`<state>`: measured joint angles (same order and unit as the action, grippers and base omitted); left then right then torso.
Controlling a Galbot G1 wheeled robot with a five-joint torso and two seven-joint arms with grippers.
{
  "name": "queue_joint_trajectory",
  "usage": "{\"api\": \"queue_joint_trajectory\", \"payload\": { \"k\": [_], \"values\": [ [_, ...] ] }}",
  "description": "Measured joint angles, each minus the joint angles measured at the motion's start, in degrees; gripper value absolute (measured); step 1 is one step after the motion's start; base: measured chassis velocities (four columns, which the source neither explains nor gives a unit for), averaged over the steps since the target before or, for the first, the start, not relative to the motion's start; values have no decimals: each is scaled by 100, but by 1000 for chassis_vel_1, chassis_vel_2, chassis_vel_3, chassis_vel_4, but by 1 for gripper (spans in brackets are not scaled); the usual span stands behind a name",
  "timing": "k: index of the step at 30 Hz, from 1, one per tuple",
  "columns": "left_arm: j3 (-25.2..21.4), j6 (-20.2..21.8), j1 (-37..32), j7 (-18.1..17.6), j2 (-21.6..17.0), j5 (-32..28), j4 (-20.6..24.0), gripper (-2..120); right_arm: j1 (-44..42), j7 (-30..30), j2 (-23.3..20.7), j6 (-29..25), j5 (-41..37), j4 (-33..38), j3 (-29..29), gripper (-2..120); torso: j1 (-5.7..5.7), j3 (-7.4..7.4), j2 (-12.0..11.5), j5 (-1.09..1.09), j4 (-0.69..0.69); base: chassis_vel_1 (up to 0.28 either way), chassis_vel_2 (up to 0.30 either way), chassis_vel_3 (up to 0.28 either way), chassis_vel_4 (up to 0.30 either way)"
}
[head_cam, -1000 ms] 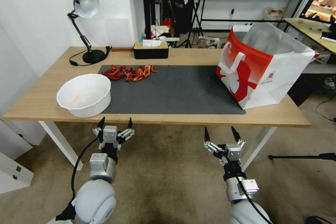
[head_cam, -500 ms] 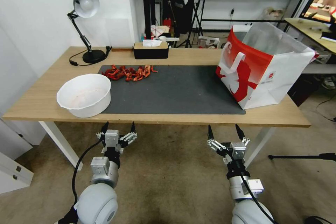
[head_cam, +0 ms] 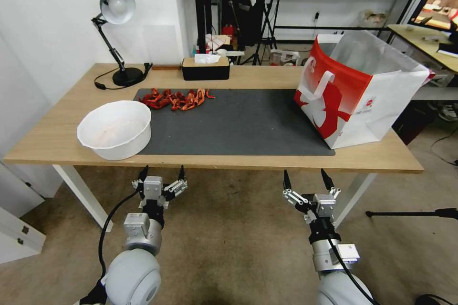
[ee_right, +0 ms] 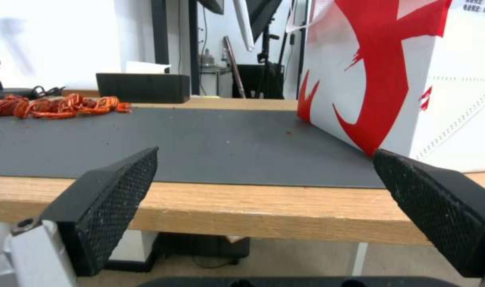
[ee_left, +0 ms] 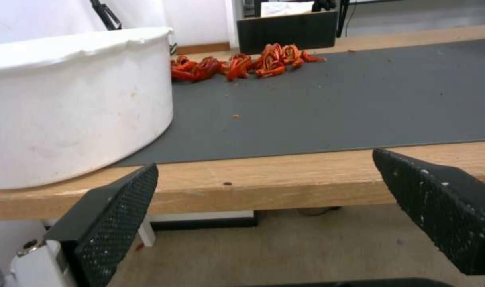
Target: Close the takeout container lid, then place the container into the takeout bag.
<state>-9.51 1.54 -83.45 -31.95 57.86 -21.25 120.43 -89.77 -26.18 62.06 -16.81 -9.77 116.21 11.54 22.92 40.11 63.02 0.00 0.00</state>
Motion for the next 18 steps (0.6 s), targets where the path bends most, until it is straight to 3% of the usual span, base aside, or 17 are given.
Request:
{"api": "queue_joint_trajectory", "payload": {
  "k": [18],
  "values": [
    [3,5,4,2,-3,-1,-5,100,0,0,1,9,-1,-1,-4,100,0,0,0,0,0,0,0,0,0]
  ]
}}
